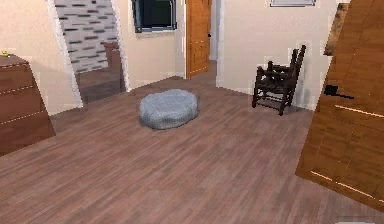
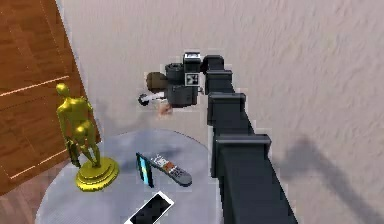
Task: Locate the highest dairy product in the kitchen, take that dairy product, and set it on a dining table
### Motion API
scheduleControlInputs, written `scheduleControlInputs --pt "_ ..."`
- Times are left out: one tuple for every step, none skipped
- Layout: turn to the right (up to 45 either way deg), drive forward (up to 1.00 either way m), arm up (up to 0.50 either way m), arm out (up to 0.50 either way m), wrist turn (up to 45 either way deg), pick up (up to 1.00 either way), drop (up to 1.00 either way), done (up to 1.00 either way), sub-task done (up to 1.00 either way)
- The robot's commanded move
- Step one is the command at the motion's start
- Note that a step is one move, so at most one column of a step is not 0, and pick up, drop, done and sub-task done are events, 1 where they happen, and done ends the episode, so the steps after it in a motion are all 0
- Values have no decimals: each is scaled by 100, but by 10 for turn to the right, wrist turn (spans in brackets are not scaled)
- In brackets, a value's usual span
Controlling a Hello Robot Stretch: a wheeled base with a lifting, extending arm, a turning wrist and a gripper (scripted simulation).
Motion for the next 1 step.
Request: scheduleControlInputs --pt "0 0 0 0 -210 0 0 0 0"
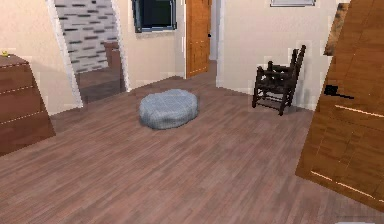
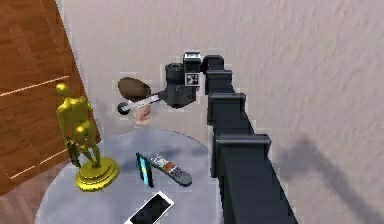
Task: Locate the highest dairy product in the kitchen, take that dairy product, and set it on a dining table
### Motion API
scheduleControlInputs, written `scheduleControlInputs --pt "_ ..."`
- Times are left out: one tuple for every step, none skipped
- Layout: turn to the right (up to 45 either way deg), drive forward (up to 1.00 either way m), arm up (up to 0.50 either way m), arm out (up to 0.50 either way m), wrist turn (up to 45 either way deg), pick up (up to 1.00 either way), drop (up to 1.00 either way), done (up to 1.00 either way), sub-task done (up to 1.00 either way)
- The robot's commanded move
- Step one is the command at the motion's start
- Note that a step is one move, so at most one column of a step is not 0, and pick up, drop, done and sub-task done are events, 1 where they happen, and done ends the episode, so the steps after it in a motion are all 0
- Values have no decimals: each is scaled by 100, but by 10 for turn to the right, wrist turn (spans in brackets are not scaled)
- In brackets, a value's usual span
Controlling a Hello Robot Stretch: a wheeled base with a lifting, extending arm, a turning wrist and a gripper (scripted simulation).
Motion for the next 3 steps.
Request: scheduleControlInputs --pt "0 0 -30 0 0 0 0 0 0" --pt "0 0 0 0 0 0 100 0 0" --pt "0 0 0 -10 0 0 0 0 0"
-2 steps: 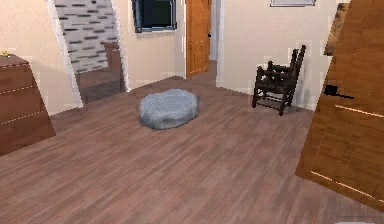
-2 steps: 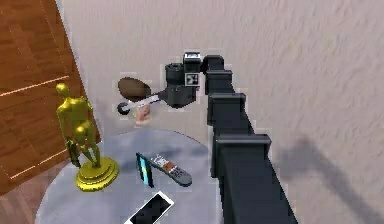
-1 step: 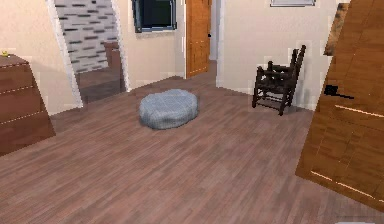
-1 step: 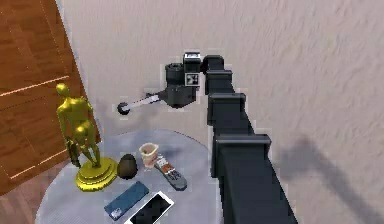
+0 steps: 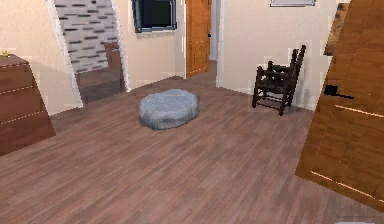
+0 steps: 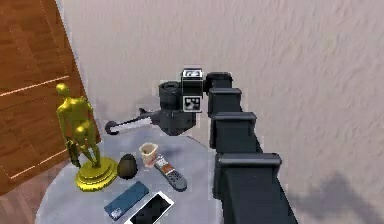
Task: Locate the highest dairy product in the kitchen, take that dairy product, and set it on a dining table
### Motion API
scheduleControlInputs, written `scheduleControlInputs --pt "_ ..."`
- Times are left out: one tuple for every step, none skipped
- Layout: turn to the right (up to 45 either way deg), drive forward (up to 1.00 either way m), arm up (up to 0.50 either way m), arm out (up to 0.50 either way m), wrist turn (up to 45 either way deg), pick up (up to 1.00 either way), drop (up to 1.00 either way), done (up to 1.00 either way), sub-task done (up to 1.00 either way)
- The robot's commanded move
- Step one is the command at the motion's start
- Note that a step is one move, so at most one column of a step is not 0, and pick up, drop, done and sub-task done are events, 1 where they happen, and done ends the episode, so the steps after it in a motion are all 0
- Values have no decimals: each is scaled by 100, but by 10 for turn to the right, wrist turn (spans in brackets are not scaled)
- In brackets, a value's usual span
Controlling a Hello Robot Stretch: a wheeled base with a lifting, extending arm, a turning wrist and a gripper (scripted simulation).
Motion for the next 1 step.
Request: scheduleControlInputs --pt "0 0 0 0 0 0 0 100 0"
